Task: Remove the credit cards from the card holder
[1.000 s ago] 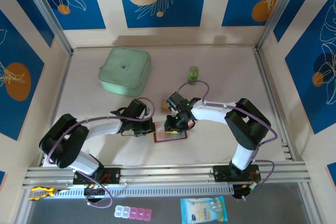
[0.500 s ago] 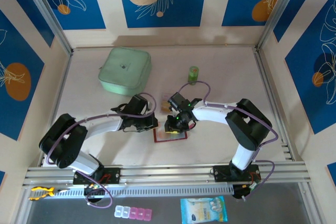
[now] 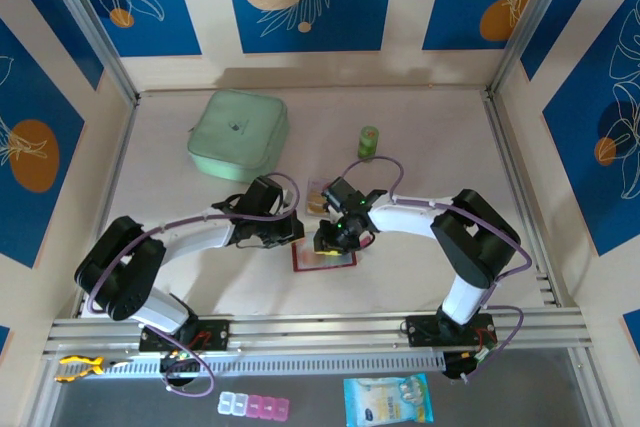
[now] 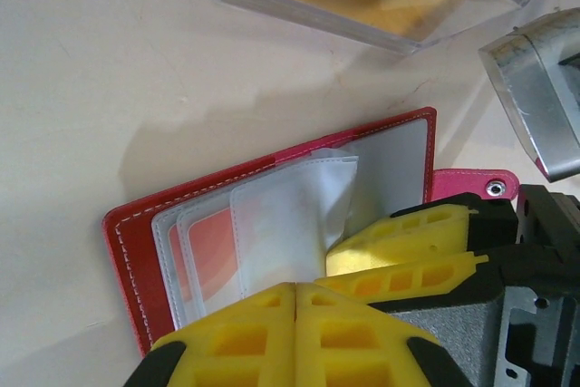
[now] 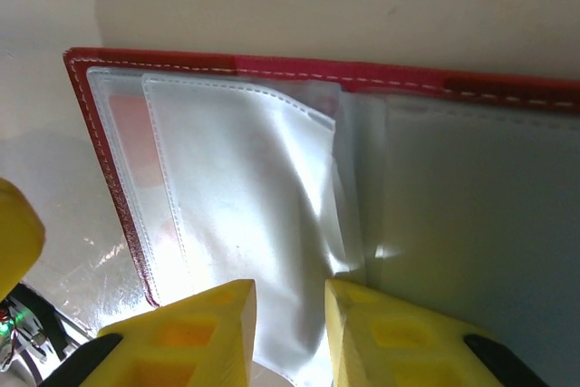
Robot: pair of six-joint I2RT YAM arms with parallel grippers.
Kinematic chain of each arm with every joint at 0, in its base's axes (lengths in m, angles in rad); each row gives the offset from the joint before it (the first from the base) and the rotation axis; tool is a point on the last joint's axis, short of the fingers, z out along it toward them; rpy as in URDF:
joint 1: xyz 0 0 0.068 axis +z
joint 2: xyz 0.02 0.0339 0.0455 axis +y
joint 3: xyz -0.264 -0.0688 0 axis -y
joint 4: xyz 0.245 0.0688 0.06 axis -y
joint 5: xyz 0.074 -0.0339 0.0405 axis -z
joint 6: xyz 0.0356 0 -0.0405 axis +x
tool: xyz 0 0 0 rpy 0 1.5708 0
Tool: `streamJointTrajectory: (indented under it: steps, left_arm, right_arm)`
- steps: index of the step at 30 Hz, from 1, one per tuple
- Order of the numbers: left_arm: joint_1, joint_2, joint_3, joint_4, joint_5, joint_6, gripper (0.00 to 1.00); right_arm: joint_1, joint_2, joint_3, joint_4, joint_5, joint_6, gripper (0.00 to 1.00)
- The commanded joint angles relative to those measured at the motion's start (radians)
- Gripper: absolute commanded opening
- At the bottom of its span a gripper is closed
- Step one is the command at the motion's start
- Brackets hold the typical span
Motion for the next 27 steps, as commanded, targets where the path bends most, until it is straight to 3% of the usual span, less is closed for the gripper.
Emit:
streamJointTrajectory:
  steps: [1, 21, 27]
  left_arm:
    - [-0.009, -0.04, -0.011, -0.007, 0.008, -0.02, 0.02]
    - [-0.045, 0.033, -0.1, 0.127, 0.022, -0.079, 0.13]
    - [-0.049, 0.052, -0.094, 0.119, 0.018, -0.084, 0.23]
  right_arm:
    - [0.001, -0.003, -0.047, -0.014, -0.045, 0.026, 0.29]
    - [-0.034, 0.023, -0.107, 0.089, -0.141, 0.055, 0.28]
    - [-0.039, 0.015, -0.113, 0.091, -0.14, 0.057, 0.28]
